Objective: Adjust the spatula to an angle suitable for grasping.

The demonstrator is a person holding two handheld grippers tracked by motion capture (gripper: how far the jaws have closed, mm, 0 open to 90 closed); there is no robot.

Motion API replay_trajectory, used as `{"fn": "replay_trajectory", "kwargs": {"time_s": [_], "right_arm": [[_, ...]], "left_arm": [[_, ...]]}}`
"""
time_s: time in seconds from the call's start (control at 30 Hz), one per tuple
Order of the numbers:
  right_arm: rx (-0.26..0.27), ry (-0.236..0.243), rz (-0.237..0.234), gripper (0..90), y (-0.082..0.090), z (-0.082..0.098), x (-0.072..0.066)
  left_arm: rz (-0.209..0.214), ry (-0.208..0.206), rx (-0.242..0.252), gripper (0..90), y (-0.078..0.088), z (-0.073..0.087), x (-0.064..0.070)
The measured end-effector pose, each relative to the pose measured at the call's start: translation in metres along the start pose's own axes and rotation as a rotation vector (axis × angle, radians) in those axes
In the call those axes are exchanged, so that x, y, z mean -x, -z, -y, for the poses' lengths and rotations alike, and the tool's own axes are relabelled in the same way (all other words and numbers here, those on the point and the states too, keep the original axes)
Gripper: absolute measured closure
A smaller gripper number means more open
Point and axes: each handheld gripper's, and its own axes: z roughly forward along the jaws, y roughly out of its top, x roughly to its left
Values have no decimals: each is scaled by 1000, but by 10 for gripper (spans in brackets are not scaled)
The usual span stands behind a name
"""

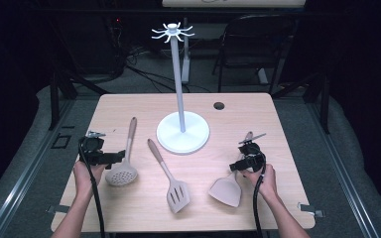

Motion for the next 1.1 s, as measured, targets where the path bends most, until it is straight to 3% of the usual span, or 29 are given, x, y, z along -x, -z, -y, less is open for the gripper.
{"fn": "replay_trajectory", "kwargs": {"time_s": [0.47,0.5,0.53,0.6,0.83,1.07,1.1], "right_arm": [[-25,0,-22,527,0,-3,1],[1,-15,-25,541,-2,-2,0],[-32,9,-24,555,0,-3,0],[-27,8,-26,583,0,-3,-3],[-68,70,46,607,-1,-9,-15],[-69,75,35,624,0,-8,-14],[-74,84,33,626,1,-7,-12]], "left_arm": [[8,-14,-12,2,0,3,-1],[7,-16,-10,3,1,3,-1],[5,-19,-9,2,1,3,-2],[7,-14,-6,3,2,4,-3],[14,-8,-9,2,3,8,-9],[6,-8,-5,4,3,5,-7],[5,-27,-15,4,2,5,-3]]}}
